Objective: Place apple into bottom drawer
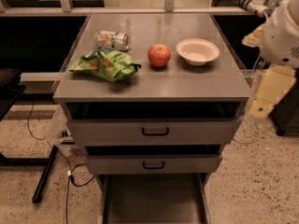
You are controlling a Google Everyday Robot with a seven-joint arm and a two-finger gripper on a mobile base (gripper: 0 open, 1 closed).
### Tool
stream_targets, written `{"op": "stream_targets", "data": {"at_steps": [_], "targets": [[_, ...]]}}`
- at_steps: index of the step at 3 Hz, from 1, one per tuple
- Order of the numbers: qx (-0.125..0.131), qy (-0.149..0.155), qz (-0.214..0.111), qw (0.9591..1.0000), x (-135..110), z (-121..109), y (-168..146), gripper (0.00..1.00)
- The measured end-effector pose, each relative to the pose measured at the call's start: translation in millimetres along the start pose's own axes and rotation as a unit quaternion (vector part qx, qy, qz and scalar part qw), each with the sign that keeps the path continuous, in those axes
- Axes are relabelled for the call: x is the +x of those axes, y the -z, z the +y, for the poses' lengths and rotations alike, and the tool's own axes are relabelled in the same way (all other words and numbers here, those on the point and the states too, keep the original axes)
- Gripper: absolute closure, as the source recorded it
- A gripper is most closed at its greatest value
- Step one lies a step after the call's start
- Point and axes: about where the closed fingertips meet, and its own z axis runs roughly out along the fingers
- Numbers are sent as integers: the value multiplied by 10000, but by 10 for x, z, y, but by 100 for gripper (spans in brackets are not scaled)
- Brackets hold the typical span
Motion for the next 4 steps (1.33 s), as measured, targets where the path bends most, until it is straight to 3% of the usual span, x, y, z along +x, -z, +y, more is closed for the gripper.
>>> {"op": "stream_targets", "data": {"at_steps": [2,3,4], "targets": [[482,701,-724,9937,-495,-549,-355,0],[469,849,-1316,9866,-753,-871,-492,0],[469,849,-1316,9865,-753,-871,-492,0]]}}
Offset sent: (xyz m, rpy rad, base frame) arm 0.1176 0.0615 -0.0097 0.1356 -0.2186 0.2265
